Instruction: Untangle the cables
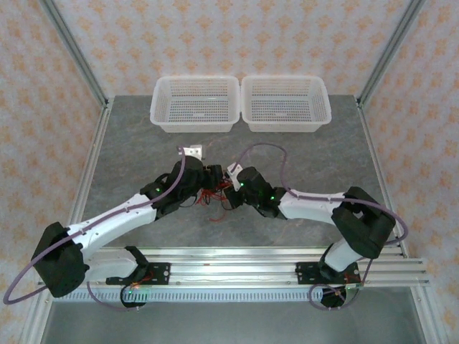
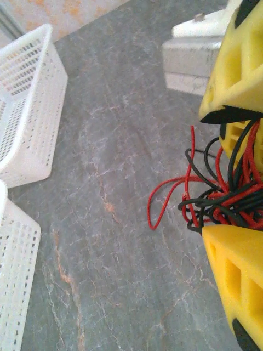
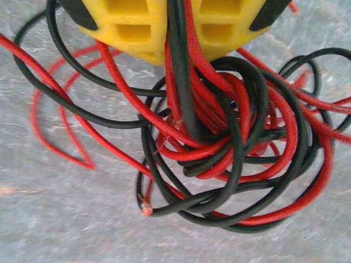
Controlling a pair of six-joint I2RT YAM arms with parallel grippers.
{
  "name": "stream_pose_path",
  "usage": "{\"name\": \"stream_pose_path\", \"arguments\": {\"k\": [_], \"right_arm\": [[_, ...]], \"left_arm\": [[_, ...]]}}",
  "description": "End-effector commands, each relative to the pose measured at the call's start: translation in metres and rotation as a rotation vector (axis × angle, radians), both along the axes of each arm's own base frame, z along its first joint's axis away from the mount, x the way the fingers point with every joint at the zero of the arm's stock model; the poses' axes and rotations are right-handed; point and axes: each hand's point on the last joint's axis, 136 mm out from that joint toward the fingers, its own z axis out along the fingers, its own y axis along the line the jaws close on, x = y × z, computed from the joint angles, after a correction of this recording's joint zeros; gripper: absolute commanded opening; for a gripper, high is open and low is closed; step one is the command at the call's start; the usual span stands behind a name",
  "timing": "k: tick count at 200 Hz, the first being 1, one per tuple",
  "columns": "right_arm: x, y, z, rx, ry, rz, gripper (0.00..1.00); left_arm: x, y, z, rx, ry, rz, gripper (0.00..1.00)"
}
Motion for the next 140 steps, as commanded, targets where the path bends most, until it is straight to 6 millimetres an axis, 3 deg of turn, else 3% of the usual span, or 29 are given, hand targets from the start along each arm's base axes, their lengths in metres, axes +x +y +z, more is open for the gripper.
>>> {"name": "stream_pose_path", "arguments": {"k": [1,65,140], "right_arm": [[0.026,-0.006,0.050,0.149,-0.163,-0.195,0.00],[0.013,-0.006,0.073,0.236,-0.207,-0.154,0.00],[0.000,-0.004,0.077,0.271,-0.200,-0.093,0.00]], "left_arm": [[-0.018,-0.009,-0.027,0.040,0.123,-0.033,0.53],[-0.013,-0.009,-0.056,0.083,0.179,0.040,0.52],[-0.002,-0.007,-0.036,-0.036,0.097,0.092,0.53]]}}
